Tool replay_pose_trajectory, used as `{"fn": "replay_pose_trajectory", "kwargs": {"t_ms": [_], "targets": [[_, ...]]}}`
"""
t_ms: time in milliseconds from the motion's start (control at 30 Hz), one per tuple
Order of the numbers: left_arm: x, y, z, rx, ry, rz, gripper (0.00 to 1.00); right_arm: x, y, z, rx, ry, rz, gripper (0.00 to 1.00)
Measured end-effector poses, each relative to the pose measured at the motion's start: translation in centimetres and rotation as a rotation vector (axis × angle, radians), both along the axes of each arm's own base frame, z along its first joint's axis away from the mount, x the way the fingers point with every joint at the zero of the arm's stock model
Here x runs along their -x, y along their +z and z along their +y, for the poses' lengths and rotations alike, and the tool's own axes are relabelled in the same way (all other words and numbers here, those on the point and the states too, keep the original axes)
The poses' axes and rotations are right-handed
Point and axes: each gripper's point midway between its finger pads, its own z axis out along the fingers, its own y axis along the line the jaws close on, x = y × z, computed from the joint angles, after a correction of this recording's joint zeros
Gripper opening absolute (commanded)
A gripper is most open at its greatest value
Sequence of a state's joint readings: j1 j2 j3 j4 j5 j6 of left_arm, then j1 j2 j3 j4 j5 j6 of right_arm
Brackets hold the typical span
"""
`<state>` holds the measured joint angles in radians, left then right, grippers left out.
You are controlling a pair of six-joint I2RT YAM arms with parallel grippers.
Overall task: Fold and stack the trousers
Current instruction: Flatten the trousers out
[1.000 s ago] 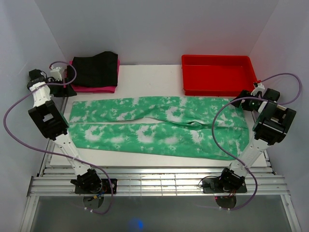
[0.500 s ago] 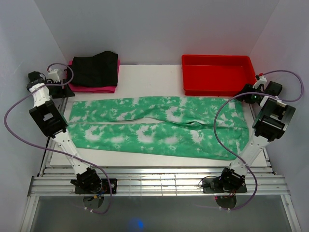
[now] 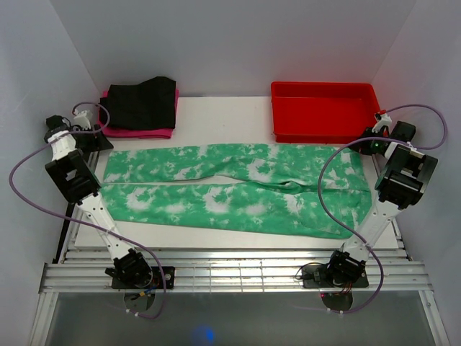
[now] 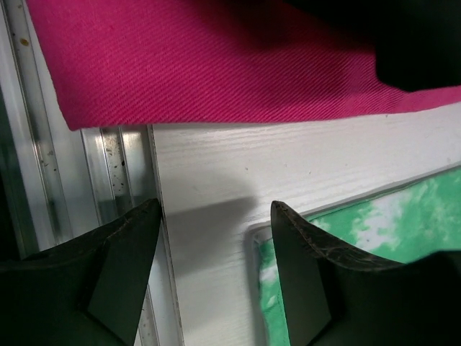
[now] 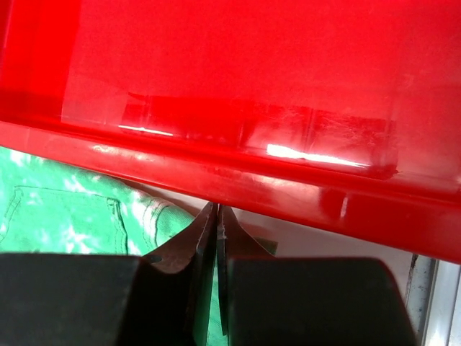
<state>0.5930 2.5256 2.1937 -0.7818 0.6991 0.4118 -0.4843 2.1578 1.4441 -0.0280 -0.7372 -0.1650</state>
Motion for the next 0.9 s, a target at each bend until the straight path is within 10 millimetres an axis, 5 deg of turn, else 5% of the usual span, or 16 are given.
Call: {"fn": "replay_pose_trajectory", "kwargs": {"t_ms": [367,533,900], "targets": [[0.5,-1.6,0.0,-0.016,-0.015,-0.002,0.66,0.0,1.0,0.6,-0.029,0.034,-0.003,0.08],[0.8,-1.3,-0.1,-0.033,-0.016,-0.021,0.71,0.4,1.0,0.8,-0.033,0.05,0.013,0.08],[1.6,1.9,-0.9,-0.003,0.026,-0.033,0.77,0.8,1.0,0.8,-0.034,0.064,0.023,0.08]]}}
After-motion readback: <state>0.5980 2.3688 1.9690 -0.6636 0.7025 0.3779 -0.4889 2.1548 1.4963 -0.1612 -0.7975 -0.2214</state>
